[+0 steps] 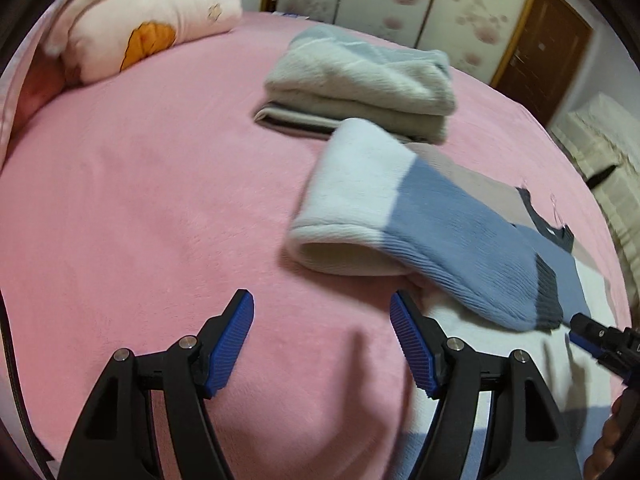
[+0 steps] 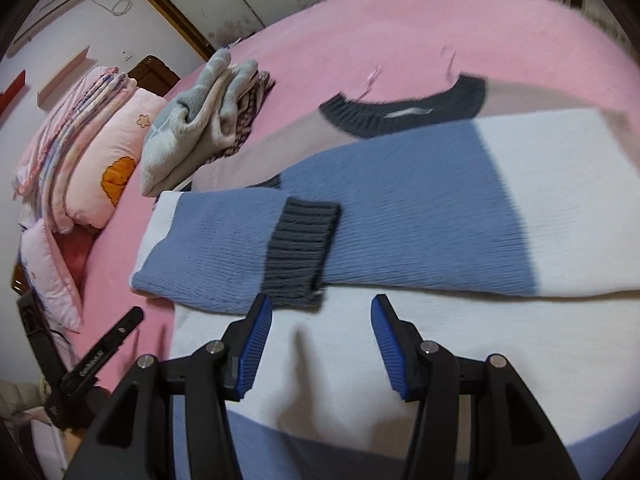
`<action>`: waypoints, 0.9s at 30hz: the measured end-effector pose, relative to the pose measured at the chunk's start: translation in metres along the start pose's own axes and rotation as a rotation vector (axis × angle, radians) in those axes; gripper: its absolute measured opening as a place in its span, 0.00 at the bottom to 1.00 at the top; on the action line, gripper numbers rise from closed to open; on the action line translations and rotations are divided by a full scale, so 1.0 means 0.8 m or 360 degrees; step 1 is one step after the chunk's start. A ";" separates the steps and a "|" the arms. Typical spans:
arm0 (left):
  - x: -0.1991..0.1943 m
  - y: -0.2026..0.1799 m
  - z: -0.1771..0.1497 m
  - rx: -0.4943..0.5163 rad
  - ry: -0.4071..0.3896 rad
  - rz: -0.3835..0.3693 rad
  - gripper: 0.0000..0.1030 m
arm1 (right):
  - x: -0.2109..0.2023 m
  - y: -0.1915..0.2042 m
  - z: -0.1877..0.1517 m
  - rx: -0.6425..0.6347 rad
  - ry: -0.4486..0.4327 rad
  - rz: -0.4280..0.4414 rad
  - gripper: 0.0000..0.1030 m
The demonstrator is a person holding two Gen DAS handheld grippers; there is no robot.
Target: Fold small clothes
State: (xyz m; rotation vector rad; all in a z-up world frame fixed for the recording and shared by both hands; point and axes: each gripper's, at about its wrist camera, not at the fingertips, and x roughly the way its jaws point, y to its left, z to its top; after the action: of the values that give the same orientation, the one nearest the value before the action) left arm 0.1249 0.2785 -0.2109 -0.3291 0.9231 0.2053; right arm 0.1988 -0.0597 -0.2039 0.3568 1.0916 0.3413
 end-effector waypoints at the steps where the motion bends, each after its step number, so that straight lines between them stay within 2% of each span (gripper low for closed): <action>1: 0.005 0.005 0.000 -0.0018 0.0006 -0.0006 0.67 | 0.007 0.000 0.002 0.0023 0.0013 0.0023 0.50; 6: 0.025 0.019 0.002 -0.0093 0.0040 -0.0040 0.68 | 0.040 0.003 0.009 0.0099 0.0049 0.0068 0.48; 7: 0.028 0.021 0.003 -0.0109 0.0043 -0.0050 0.69 | 0.043 0.006 0.010 0.0095 0.0051 0.0064 0.43; 8: 0.029 0.020 0.002 -0.0117 0.0042 -0.0057 0.70 | 0.048 0.011 0.010 0.0072 0.0082 0.0059 0.24; 12: 0.034 0.019 0.005 -0.0128 0.0027 -0.0073 0.73 | 0.041 0.023 0.010 0.0057 0.0144 0.0091 0.11; 16: 0.040 0.013 0.011 -0.0158 0.0027 -0.0086 0.73 | 0.020 0.036 0.009 -0.0001 0.0137 0.0131 0.10; 19: 0.041 0.011 0.017 -0.0197 0.0036 -0.0118 0.74 | -0.008 0.058 0.015 -0.0154 0.0031 0.0068 0.09; 23: 0.046 -0.004 0.026 -0.0207 0.0045 -0.0139 0.74 | -0.060 0.093 0.045 -0.0414 -0.0243 -0.0050 0.09; 27: 0.054 -0.028 0.033 -0.0182 0.0069 -0.0139 0.74 | -0.113 0.101 0.080 -0.0504 -0.0498 -0.0146 0.09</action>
State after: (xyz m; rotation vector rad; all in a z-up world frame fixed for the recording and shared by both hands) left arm 0.1769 0.2689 -0.2271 -0.4800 0.9398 0.1715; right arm 0.2110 -0.0344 -0.0702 0.0726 0.7299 0.3567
